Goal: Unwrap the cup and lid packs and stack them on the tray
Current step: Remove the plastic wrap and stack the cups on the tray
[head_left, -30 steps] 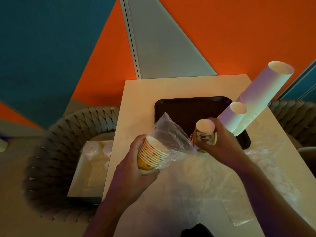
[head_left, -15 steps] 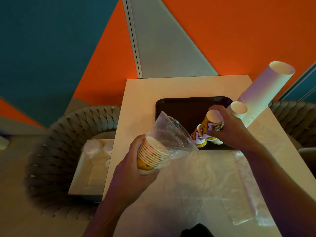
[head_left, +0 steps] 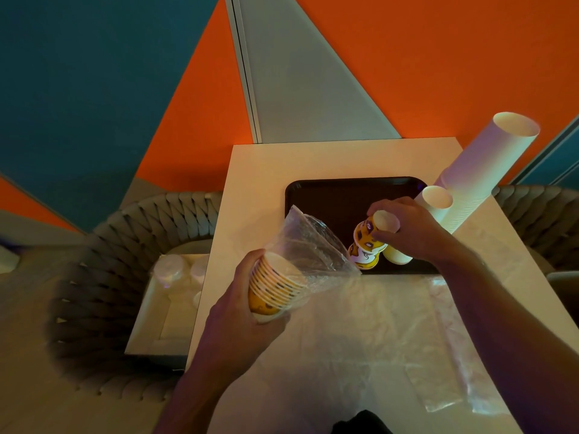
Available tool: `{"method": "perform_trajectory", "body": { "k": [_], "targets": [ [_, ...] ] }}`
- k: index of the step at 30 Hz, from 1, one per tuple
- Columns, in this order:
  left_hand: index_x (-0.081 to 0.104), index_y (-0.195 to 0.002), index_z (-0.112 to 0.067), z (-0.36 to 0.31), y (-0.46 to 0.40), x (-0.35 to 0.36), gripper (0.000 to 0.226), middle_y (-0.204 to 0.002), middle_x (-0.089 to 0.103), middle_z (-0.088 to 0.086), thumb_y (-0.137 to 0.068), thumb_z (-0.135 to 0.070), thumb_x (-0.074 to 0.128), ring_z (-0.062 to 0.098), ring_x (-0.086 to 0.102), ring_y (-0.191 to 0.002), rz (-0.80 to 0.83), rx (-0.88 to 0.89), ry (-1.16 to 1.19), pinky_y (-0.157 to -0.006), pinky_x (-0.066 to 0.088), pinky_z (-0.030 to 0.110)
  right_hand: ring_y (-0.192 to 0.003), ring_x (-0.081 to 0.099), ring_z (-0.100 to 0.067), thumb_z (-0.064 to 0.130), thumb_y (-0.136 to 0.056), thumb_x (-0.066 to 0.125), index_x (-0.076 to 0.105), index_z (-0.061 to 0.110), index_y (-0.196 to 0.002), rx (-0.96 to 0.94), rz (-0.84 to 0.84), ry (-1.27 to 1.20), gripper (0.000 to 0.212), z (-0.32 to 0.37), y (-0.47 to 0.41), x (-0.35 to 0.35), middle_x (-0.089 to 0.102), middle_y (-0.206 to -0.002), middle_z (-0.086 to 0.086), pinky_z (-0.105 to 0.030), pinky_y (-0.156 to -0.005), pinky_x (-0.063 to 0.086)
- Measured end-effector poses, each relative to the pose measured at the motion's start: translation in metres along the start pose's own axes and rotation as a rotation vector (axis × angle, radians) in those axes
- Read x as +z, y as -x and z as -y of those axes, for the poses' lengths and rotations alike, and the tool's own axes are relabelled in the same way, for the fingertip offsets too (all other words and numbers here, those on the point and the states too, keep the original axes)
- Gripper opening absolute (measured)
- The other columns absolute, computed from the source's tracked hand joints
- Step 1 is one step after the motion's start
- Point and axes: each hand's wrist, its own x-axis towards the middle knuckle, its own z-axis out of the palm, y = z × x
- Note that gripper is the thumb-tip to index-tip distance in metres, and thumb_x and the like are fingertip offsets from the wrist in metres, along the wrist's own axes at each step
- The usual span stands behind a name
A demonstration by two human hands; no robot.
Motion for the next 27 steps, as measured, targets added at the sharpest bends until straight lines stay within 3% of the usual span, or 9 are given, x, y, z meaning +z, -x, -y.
{"method": "perform_trajectory", "body": {
  "k": [4,9,16,20,24,27],
  "targets": [
    [0.029,-0.135,-0.062,-0.002,0.002,0.002,0.096,-0.121,0.050,-0.037,-0.070,-0.027,0.090,-0.003,0.060,-0.107,-0.003,0.009,-0.004,-0.085,0.059,0.039,-0.113,0.057,-0.021,0.015,-0.082,0.079,0.065,0.032,-0.123,-0.029,-0.003,0.059,0.046,0.001,0.000,0.001,0.056,-0.127,-0.001,-0.043,-0.093,0.050],
    [0.028,-0.135,-0.063,-0.004,0.004,0.005,0.096,-0.121,0.052,-0.036,-0.070,-0.028,0.090,-0.003,0.060,-0.107,-0.005,-0.004,0.000,-0.086,0.059,0.038,-0.110,0.059,-0.025,0.013,-0.083,0.079,0.057,0.019,-0.133,0.031,0.019,0.120,0.054,0.000,-0.002,0.011,0.062,-0.130,-0.007,-0.032,-0.084,0.041],
    [0.026,-0.131,-0.067,-0.008,0.007,0.011,0.096,-0.118,0.051,-0.039,-0.070,-0.027,0.090,-0.005,0.060,-0.104,-0.013,-0.013,-0.007,-0.083,0.059,0.037,-0.127,0.057,-0.028,-0.001,-0.091,0.065,0.057,0.018,-0.141,0.085,0.082,0.168,0.055,-0.008,0.007,0.031,0.059,-0.143,-0.005,-0.039,-0.104,0.044],
    [0.022,-0.123,-0.070,-0.010,0.010,0.018,0.095,-0.116,0.050,-0.045,-0.070,-0.029,0.090,-0.011,0.060,-0.102,-0.028,0.005,-0.019,-0.074,0.058,0.023,-0.137,0.051,-0.026,-0.002,-0.093,0.062,0.053,0.019,-0.146,0.071,0.064,0.143,0.058,-0.014,0.009,0.040,0.049,-0.154,-0.002,-0.038,-0.111,0.040],
    [0.019,-0.119,-0.072,-0.014,0.012,0.027,0.095,-0.109,0.056,-0.038,-0.069,-0.033,0.090,-0.011,0.061,-0.099,-0.048,-0.002,-0.021,-0.071,0.057,0.019,-0.139,0.048,-0.024,0.000,-0.095,0.060,0.051,0.023,-0.148,0.062,0.085,0.142,0.059,-0.017,0.008,0.040,0.041,-0.160,0.002,-0.039,-0.111,0.040],
    [0.019,-0.120,-0.073,-0.019,0.012,0.031,0.094,-0.111,0.054,-0.043,-0.070,-0.034,0.089,-0.010,0.061,-0.099,-0.035,-0.003,-0.020,-0.073,0.058,0.021,-0.135,0.051,-0.026,0.000,-0.094,0.058,0.058,0.024,-0.140,0.044,0.036,0.157,0.052,-0.011,0.014,0.035,0.040,-0.160,0.006,-0.044,-0.104,0.044]
  ]
}}
